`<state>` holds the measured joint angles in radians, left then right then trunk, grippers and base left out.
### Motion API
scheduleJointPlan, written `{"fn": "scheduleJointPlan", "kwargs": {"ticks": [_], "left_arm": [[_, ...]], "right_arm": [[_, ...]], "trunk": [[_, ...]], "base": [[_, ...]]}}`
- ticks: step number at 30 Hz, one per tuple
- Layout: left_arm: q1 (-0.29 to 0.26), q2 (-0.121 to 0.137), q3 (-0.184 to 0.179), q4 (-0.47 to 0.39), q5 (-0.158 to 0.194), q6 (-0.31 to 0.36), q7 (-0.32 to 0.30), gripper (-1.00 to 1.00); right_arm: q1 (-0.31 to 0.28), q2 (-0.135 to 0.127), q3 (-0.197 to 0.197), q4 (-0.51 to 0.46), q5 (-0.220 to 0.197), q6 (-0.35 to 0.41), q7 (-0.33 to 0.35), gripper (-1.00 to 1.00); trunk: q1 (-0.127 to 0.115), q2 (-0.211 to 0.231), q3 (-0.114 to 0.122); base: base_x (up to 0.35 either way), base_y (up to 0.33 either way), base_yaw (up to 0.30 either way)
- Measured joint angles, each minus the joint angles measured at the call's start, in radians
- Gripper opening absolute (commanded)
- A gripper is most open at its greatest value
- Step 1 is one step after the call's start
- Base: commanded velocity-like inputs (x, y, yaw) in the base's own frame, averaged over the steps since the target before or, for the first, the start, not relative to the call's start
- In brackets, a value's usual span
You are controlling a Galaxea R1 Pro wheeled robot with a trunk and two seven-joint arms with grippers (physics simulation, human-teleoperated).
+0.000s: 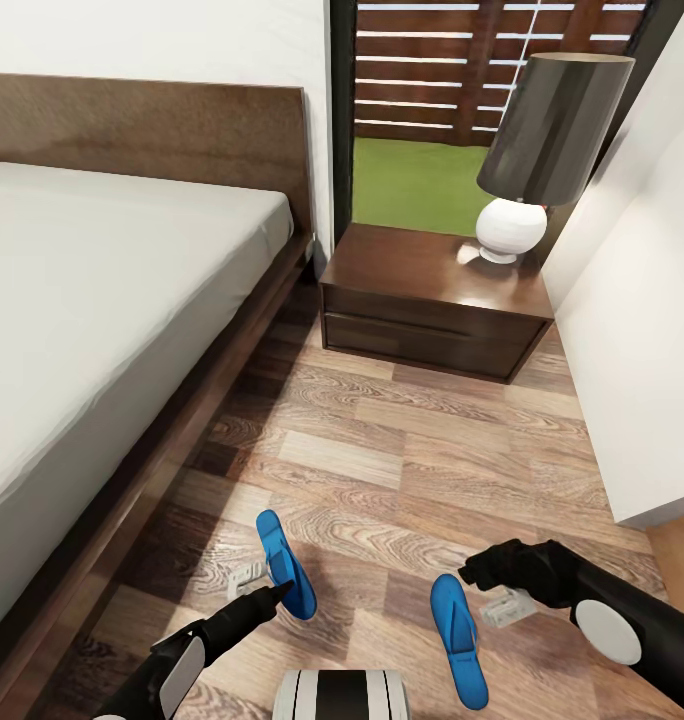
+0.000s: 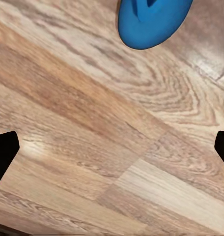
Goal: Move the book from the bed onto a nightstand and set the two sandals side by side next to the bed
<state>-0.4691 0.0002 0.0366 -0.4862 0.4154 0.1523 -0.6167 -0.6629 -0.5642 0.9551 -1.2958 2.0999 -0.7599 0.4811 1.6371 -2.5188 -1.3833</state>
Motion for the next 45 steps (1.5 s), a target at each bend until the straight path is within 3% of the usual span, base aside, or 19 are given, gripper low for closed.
{"fn": "scheduleJointPlan", "kwargs": {"ticks": [7,13,33,34,38,39,40,45], "left_arm": [[0.0,0.0,0.0,0.0,0.0,0.0,0.0,-1.0],[0.0,0.0,0.0,0.0,0.0,0.0,0.0,-1.0],[0.0,0.0,0.0,0.0,0.001,0.0,0.0,-1.0],[0.0,0.0,0.0,0.0,0.001,0.0,0.0,-1.0],[0.0,0.0,0.0,0.0,0.001,0.0,0.0,-1.0],[0.0,0.0,0.0,0.0,0.001,0.0,0.0,-1.0],[0.0,0.0,0.0,0.0,0.001,0.0,0.0,-1.0],[0.0,0.0,0.0,0.0,0.001,0.0,0.0,-1.0]], "right_arm": [[0.0,0.0,0.001,-0.004,-0.001,0.039,-0.001,1.0],[0.002,0.0,0.002,-0.044,-0.002,0.042,-0.001,1.0],[0.006,0.0,-0.001,-0.037,-0.019,0.047,-0.002,1.0],[0.006,0.0,-0.001,-0.037,-0.031,0.047,-0.003,1.0],[0.006,-0.001,-0.002,-0.032,-0.147,0.047,-0.003,1.0],[0.006,-0.001,-0.003,-0.032,-0.183,0.047,-0.003,1.0],[0.006,-0.002,-0.004,-0.03,-0.261,0.047,-0.003,1.0],[0.006,-0.003,-0.007,0.0,-0.303,0.047,-0.003,1.0]], "trunk": [[0.0,0.0,0.0],[0.0,0.0,0.0],[0.0,0.0,0.0],[0.0,0.0,0.0],[0.0,0.0,0.0],[0.0,0.0,0.0],[0.0,0.0,0.0],[0.0,0.0,0.0]], "base": [[0.0,0.0,0.0],[0.0,0.0,0.0],[0.0,0.0,0.0],[0.0,0.0,0.0],[0.0,0.0,0.0],[0.0,0.0,0.0],[0.0,0.0,0.0],[0.0,0.0,0.0]]}}
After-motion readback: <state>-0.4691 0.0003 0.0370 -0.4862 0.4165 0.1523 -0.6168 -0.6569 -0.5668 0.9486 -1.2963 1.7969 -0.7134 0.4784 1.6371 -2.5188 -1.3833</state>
